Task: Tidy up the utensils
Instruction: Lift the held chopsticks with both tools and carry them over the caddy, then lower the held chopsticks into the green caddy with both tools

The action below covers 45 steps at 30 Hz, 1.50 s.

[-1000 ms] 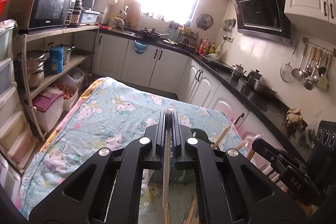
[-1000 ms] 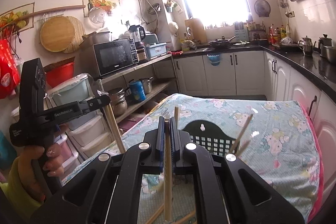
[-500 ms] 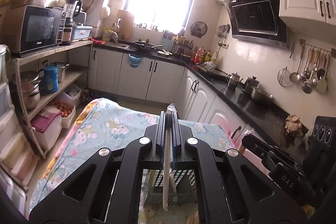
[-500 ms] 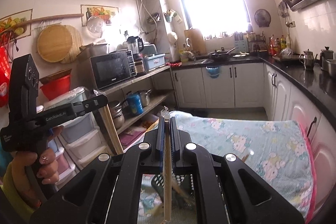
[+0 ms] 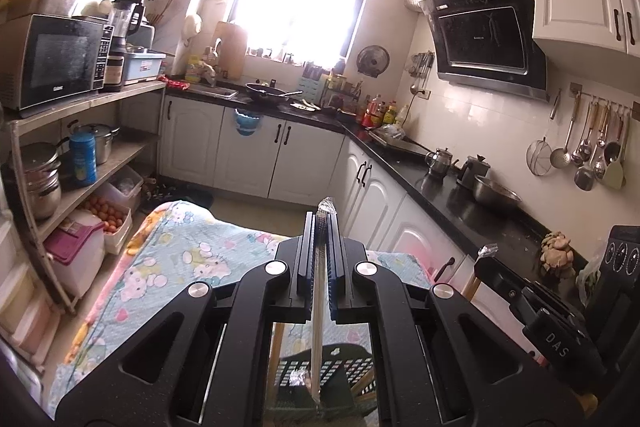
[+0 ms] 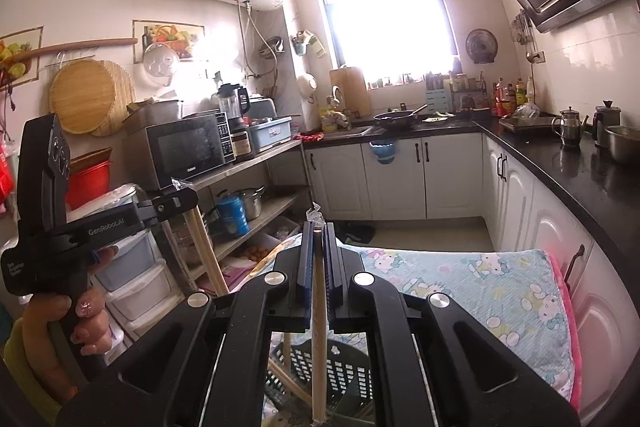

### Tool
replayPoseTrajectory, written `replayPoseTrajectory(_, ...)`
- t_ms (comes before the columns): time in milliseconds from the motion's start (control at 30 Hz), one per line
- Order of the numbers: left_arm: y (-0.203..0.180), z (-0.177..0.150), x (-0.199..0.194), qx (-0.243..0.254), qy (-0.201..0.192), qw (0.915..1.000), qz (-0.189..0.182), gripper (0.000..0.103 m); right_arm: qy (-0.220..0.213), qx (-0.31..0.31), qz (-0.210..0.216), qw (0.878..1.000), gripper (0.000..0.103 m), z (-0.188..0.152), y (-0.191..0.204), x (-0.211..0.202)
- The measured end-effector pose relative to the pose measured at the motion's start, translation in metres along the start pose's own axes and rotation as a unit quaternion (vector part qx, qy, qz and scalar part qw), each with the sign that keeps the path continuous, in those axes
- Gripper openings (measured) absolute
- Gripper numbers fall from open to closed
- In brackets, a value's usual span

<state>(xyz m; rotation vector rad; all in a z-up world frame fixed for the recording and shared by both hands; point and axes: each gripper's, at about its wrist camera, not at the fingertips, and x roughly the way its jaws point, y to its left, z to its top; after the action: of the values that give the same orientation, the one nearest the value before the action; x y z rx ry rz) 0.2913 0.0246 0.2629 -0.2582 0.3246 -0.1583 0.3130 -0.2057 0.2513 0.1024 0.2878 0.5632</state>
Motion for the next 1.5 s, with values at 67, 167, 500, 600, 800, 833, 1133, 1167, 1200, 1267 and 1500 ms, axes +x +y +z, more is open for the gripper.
replayPoseTrajectory(67,0.002,0.0,0.004,-0.003,-0.002,1.0,-0.001,0.001,-0.003,-0.001,-0.002,1.0,0.005,0.0,0.0,0.004)
replayPoseTrajectory(167,0.006,-0.001,0.01,-0.004,-0.003,1.0,0.003,0.001,-0.003,-0.002,-0.005,1.0,0.005,-0.001,0.0,0.011)
replayPoseTrajectory(500,0.017,-0.019,0.029,-0.008,-0.004,0.9998,0.015,0.001,-0.004,-0.013,-0.021,1.0,0.005,-0.017,-0.002,0.037)
replayPoseTrajectory(600,0.019,-0.021,0.031,-0.004,-0.003,0.9998,0.021,0.001,-0.001,-0.008,-0.019,1.0,0.005,-0.027,-0.006,0.046)
replayPoseTrajectory(800,0.022,-0.03,0.034,-0.002,-0.005,0.9997,0.024,0.001,0.002,0.004,-0.02,1.0,0.005,-0.045,-0.013,0.061)
replayPoseTrajectory(833,0.022,-0.032,0.035,-0.003,-0.003,0.9997,0.023,0.001,0.0,0.004,-0.02,1.0,0.005,-0.047,-0.014,0.061)
replayPoseTrajectory(1133,0.026,-0.057,0.038,-0.002,0.01,0.9997,0.021,0.001,-0.027,-0.018,-0.034,0.999,0.005,-0.066,-0.016,0.061)
replayPoseTrajectory(1167,0.027,-0.06,0.039,-0.003,0.013,0.9997,0.021,0.001,-0.03,-0.02,-0.035,0.999,0.005,-0.068,-0.015,0.061)
replayPoseTrajectory(1200,0.028,-0.062,0.039,-0.004,0.014,0.9997,0.02,0.001,-0.033,-0.022,-0.035,0.999,0.005,-0.071,-0.015,0.06)
replayPoseTrajectory(1267,0.029,-0.068,0.041,-0.006,0.018,0.9997,0.019,0.001,-0.037,-0.025,-0.035,0.998,0.005,-0.075,-0.015,0.058)
replayPoseTrajectory(1500,0.03,-0.087,0.045,-0.013,0.028,0.9994,0.014,0.001,-0.035,-0.041,-0.042,0.998,0.005,-0.092,-0.013,0.052)
